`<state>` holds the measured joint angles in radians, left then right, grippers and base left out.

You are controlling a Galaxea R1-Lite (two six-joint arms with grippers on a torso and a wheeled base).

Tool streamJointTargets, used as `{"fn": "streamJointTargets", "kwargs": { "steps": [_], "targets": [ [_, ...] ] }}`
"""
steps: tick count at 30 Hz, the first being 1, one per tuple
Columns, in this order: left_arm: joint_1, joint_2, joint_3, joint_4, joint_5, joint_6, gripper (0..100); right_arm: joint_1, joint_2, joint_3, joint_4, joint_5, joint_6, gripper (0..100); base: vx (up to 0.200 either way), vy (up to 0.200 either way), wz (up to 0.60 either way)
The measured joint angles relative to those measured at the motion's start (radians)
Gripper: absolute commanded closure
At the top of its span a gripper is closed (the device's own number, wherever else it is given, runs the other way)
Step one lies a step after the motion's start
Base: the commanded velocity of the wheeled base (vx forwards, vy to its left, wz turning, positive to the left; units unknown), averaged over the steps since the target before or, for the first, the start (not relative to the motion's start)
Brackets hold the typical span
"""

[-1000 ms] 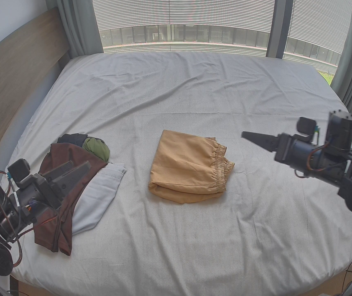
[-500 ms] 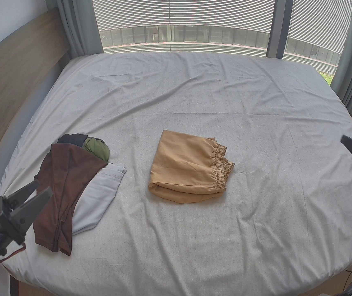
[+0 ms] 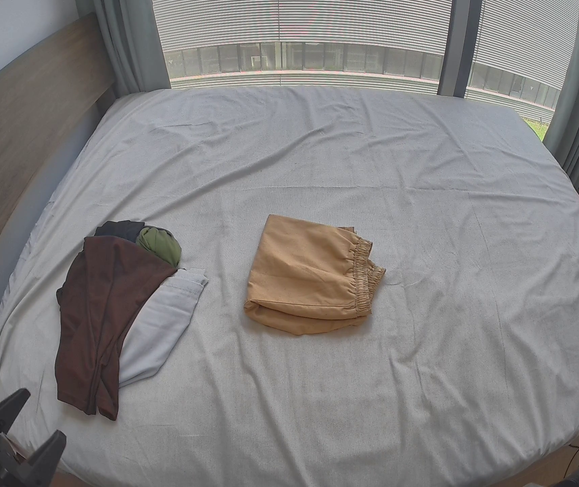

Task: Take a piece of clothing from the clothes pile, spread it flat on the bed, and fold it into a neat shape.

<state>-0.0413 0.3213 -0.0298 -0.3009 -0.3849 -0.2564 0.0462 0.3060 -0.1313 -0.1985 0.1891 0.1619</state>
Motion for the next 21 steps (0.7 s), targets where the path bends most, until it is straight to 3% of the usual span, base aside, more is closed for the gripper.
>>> {"fn": "streamJointTargets", "kwargs": {
  "steps": [3, 6, 8, 13, 21],
  "targets": [
    [0.014, -0.113, 0.008, 0.157, 0.096, 0.074, 0, -0.016, -0.100, 0.044, 0.093, -0.134, -0.055, 0, 0.000, 0.000, 0.00],
    [0.026, -0.188, 0.011, 0.243, 0.230, 0.118, 0, -0.028, -0.170, 0.076, 0.140, -0.206, -0.095, 0, 0.000, 0.000, 0.00],
    [0.034, -0.226, 0.011, 0.256, 0.307, 0.152, 0, -0.034, -0.208, 0.094, 0.167, -0.213, -0.126, 0, 0.000, 0.000, 0.00],
    [0.045, -0.279, 0.012, 0.278, 0.392, 0.229, 0, -0.042, -0.264, 0.110, 0.193, -0.199, -0.164, 0, 0.000, 0.000, 0.00],
    [0.047, -0.304, 0.013, 0.299, 0.415, 0.243, 0, -0.046, -0.291, 0.113, 0.199, -0.188, -0.172, 0, 0.000, 0.000, 0.00]
  ]
}}
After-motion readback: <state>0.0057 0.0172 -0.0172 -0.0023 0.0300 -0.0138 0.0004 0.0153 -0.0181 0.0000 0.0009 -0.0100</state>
